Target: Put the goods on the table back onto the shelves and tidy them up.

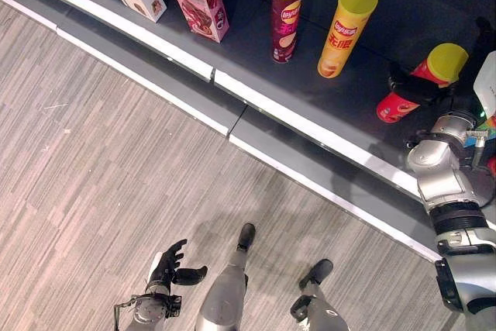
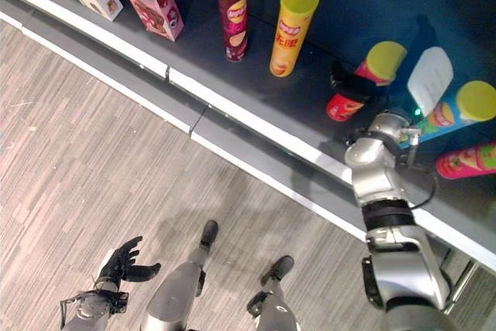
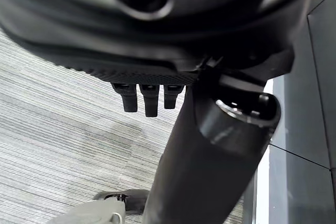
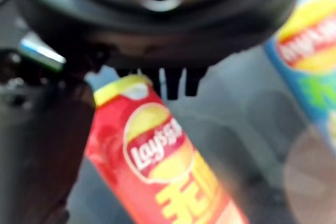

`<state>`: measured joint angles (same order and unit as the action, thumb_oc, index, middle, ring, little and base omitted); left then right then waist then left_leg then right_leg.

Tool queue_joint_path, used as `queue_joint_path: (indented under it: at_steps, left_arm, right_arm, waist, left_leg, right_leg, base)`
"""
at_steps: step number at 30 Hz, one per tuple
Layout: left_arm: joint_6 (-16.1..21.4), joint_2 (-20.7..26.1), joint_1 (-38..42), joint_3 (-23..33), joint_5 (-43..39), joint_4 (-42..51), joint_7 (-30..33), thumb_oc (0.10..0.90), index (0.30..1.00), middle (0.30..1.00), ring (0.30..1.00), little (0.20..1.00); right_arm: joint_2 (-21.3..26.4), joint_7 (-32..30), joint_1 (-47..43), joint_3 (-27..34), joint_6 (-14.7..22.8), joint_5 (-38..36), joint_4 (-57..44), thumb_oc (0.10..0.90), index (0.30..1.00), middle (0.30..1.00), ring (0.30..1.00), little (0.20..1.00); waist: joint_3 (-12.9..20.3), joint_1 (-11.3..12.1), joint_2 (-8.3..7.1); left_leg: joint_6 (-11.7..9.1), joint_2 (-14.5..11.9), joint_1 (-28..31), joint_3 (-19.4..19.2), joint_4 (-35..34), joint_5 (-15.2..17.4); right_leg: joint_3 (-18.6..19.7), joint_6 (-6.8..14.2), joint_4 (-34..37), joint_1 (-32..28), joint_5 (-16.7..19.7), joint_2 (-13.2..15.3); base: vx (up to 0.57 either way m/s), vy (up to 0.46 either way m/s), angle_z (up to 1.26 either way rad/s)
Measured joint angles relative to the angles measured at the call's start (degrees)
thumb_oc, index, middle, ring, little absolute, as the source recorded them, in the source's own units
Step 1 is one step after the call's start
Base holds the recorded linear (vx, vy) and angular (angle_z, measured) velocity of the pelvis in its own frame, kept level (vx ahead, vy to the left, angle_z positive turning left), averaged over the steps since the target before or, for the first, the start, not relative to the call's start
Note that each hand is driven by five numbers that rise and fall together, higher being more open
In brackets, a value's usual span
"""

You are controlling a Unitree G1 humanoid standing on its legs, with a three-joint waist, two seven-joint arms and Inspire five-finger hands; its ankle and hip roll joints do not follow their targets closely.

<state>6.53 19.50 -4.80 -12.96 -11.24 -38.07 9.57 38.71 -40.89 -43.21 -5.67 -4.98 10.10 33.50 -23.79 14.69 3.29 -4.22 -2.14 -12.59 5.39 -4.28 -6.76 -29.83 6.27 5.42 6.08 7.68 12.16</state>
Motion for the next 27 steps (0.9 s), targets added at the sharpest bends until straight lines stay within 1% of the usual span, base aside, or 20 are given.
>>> queue_joint_path:
  at_steps: [8, 11, 14, 15, 17, 19, 21, 22, 24, 26, 27]
  left_arm:
    - [0.0, 0.0, 0.4, -0.1, 0.0, -0.1, 0.0, 0.8, 0.9, 0.9, 0.9, 0.9]
    - [-0.3, 0.0, 0.5, 0.0, 0.0, -0.2, 0.0, 0.8, 0.9, 0.9, 0.9, 0.9]
    - [-0.6, -0.1, 0.8, 0.1, 0.1, -0.4, 0.0, 0.8, 0.9, 0.9, 0.9, 0.9]
    - [-0.6, -0.1, 0.9, 0.4, 0.1, -0.6, 0.0, 0.8, 0.9, 0.9, 0.9, 0.9]
    - [-0.7, -0.2, 1.0, 1.5, 0.1, -1.4, 0.0, 0.8, 0.9, 0.9, 0.9, 0.9]
    - [-1.0, -0.1, 1.1, 3.3, 0.2, -2.8, -0.1, 0.8, 0.9, 0.9, 0.9, 0.9]
    - [-2.2, -0.1, 1.2, 4.5, 0.4, -3.8, -0.3, 0.8, 0.9, 0.9, 0.9, 0.9]
    - [-2.8, 0.0, 0.6, 6.0, 0.6, -4.3, -0.4, 0.8, 0.9, 0.9, 0.9, 0.9]
    - [-3.2, -0.1, 0.7, 6.8, 0.9, -4.7, -0.9, 0.8, 0.9, 0.9, 0.9, 0.9]
    - [-3.3, -0.1, 0.7, 8.9, 1.7, -6.3, -1.7, 0.8, 0.9, 0.9, 0.9, 0.9]
    - [-4.0, 0.0, 0.5, 9.5, 2.0, -7.4, -1.9, 0.8, 0.9, 0.9, 0.9, 0.9]
  right_arm:
    - [0.0, 0.0, 0.0, 0.1, 0.5, -0.3, -1.2, 0.8, 0.9, 0.9, 0.9, 0.9]
    - [0.0, 0.0, 0.7, 0.9, 0.4, 0.5, -5.9, 0.8, 0.9, 0.9, 0.9, 0.9]
    - [0.1, 0.0, 2.5, 2.3, 0.4, 2.1, -12.0, 0.8, 0.9, 0.9, 0.9, 0.9]
    - [0.1, 0.0, 3.8, 2.8, 0.4, 2.5, -14.4, 0.8, 0.9, 0.9, 0.9, 0.9]
    - [0.0, 0.3, 6.9, 3.0, 0.8, 3.1, -19.1, 0.8, 0.9, 0.9, 0.9, 0.9]
    - [-1.6, 2.1, 12.1, 4.7, 2.1, 3.1, -24.8, 0.8, 0.9, 0.9, 0.9, 0.9]
    - [-2.6, 4.2, 17.6, 5.5, 3.1, 3.1, -28.7, 0.8, 0.9, 0.9, 0.9, 0.9]
    - [-5.7, 6.8, 22.3, 7.0, 4.0, 3.0, -31.8, 0.8, 0.9, 0.9, 0.9, 0.9]
    - [-8.0, 9.5, 26.1, 9.2, 5.6, 2.1, -33.2, 0.8, 0.9, 0.9, 0.9, 0.9]
    - [-12.2, 13.2, 33.0, 10.6, 7.1, -1.1, -36.2, 0.8, 0.9, 0.9, 0.9, 0.9]
    - [-14.1, 15.4, 36.1, 10.5, 7.5, -2.9, -37.2, 0.8, 0.9, 0.9, 0.9, 0.9]
  waist:
    - [0.0, -0.2, -0.05]
    - [-0.1, -1.2, -0.25]
    - [-0.5, -1.8, -0.95]
    - [-0.5, -1.8, -1.44]
    - [-0.4, -2.8, -2.81]
    - [-0.1, -3.2, -4.97]
    - [0.5, -3.7, -6.48]
    - [1.5, -4.2, -8.11]
    - [2.3, -6.0, -9.1]
    - [3.5, -6.6, -10.71]
    - [4.6, -7.5, -11.34]
  left_leg:
    - [0.1, 0.1, 0.0, 0.0, 0.0, -0.1]
    - [0.1, 0.1, 0.3, 0.0, 0.0, -0.1]
    - [0.1, 0.0, 1.5, -0.1, 0.0, -0.1]
    - [0.1, 0.0, 1.9, -0.2, 0.0, -0.1]
    - [0.1, -0.3, 2.6, -0.3, 0.0, -0.1]
    - [0.1, -0.6, 3.6, -1.3, -0.1, 0.0]
    - [0.1, -0.7, 4.5, -2.0, -0.2, 0.0]
    - [0.1, -0.8, 5.1, -2.8, -0.4, 0.0]
    - [-0.1, -1.0, 5.5, -3.2, -0.8, 0.1]
    - [-0.2, -1.2, 6.3, -4.5, -0.8, 0.2]
    - [-0.3, -1.3, 6.6, -5.3, -0.8, 0.4]
  right_leg:
    - [0.0, 0.1, 0.0, -0.1, 0.1, 0.0]
    - [-0.1, 0.1, 0.0, -0.4, 0.1, 0.0]
    - [0.0, 0.1, 0.0, -1.6, 0.1, -0.3]
    - [0.0, 0.1, 0.0, -1.9, 0.1, -0.3]
    - [0.1, 0.1, 0.0, -2.6, 0.1, -0.5]
    - [0.5, 0.1, 0.0, -3.0, 0.1, -0.6]
    - [1.0, 0.1, 0.0, -3.5, 0.1, -0.6]
    - [1.9, 0.1, 0.0, -3.6, 0.1, -0.6]
    - [2.2, 0.1, 0.0, -3.6, 0.0, -0.9]
    - [3.6, 0.1, 0.0, -3.4, 0.0, -0.9]
    - [4.1, 0.1, 0.0, -3.4, 0.0, -0.8]
  base:
    - [0.0, 0.0, 0.0]
    - [0.0, -0.007, 0.02]
    - [0.0, -0.022, -0.01]
    - [0.01, -0.034, -0.04]
    - [0.03, -0.033, -0.03]
    - [0.04, -0.028, -0.17]
    - [0.03, -0.013, -0.23]
    - [0.03, -0.022, -0.24]
    - [0.05, -0.027, -0.16]
    - [0.03, 0.006, -0.28]
    - [0.03, 0.028, -0.37]
